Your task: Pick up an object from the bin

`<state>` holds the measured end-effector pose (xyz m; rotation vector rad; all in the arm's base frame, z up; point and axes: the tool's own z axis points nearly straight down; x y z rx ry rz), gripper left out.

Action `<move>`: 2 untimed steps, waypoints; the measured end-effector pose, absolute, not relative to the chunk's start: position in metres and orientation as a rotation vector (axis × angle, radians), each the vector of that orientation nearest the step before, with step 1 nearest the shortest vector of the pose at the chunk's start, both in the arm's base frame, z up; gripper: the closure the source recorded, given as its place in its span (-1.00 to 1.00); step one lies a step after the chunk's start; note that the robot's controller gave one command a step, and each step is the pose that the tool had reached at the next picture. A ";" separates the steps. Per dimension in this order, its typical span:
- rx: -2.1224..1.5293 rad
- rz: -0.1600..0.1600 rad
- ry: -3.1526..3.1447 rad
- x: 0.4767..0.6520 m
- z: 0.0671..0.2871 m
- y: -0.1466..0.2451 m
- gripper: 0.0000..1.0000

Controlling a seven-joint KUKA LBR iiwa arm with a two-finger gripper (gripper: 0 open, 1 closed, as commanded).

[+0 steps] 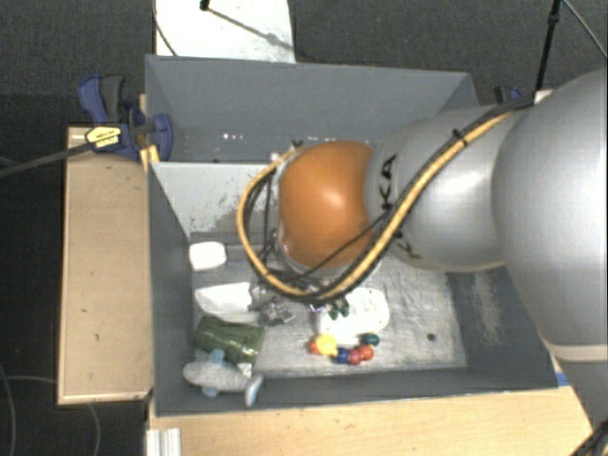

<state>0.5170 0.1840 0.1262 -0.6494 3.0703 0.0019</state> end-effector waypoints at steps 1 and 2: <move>-0.653 0.002 3.063 0.515 0.121 0.222 1.00; -0.669 0.005 3.066 0.517 0.120 0.226 1.00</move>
Offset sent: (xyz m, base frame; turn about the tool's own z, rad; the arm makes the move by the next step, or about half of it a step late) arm 0.0066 0.0120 -0.0067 -0.0158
